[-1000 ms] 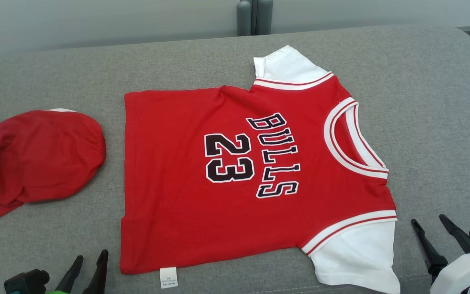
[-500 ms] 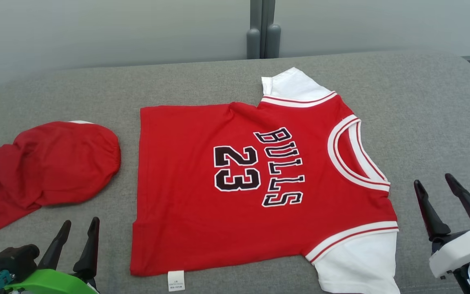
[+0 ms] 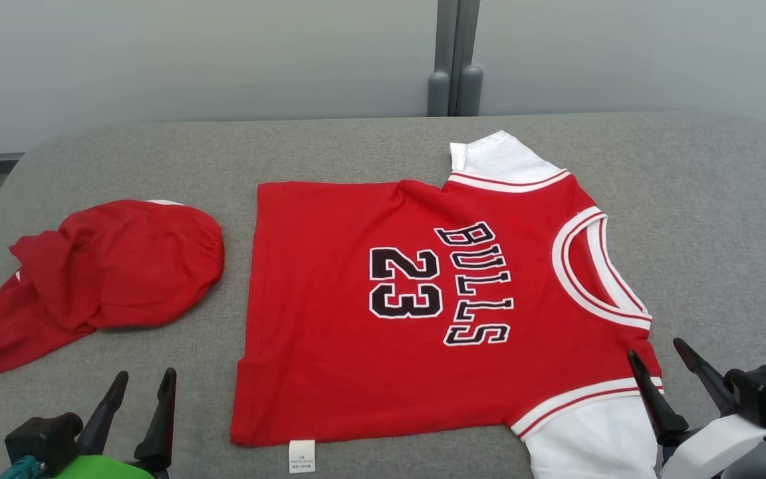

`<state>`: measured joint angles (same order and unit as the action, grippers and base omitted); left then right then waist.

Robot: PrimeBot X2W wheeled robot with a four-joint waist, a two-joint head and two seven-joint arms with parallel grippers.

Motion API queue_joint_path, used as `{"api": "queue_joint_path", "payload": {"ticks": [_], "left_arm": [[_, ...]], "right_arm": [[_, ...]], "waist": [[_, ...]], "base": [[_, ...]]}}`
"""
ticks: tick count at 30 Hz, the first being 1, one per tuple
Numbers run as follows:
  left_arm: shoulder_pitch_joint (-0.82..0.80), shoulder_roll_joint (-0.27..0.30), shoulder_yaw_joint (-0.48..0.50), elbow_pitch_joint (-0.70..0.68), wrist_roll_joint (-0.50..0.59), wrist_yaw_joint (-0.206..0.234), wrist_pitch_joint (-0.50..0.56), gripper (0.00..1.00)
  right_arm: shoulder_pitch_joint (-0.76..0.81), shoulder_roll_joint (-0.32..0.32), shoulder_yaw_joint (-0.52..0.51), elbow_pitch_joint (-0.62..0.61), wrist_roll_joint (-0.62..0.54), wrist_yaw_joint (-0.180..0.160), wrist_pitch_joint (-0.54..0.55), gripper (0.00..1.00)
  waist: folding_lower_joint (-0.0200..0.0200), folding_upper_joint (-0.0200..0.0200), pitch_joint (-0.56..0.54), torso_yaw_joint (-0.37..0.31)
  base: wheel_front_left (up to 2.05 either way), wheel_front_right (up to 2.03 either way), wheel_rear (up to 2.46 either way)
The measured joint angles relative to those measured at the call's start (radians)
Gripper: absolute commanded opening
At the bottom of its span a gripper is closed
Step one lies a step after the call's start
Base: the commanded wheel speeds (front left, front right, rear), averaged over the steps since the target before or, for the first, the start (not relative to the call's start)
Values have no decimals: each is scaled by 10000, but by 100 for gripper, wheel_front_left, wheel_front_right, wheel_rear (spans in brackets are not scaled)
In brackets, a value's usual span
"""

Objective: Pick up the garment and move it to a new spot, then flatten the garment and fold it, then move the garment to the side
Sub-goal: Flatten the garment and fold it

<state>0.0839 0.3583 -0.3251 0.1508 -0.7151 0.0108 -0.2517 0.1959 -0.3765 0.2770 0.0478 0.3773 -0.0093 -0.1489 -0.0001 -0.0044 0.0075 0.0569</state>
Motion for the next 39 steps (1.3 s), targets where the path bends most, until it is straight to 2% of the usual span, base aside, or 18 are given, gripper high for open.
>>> {"api": "queue_joint_path", "payload": {"ticks": [9,16,23,39], "left_arm": [[381,-215,-188,-201,0,48,0,100],[398,-303,-938,-270,150,-293,19,100],[189,-393,-1012,-2,163,-418,48,100],[-444,-573,-1083,591,176,-646,128,100]], "right_arm": [[352,92,201,562,23,0,272,100],[480,378,295,1246,228,0,456,100],[372,660,502,1743,334,4,637,100],[388,633,602,1998,426,259,508,100]], "waist": [[0,0,190,-50],[0,0,764,-126],[0,0,1298,-220],[1,0,1872,-414]], "base": [[0,0,0],[0,0,0],[0,0,0],[0,0,0]]}}
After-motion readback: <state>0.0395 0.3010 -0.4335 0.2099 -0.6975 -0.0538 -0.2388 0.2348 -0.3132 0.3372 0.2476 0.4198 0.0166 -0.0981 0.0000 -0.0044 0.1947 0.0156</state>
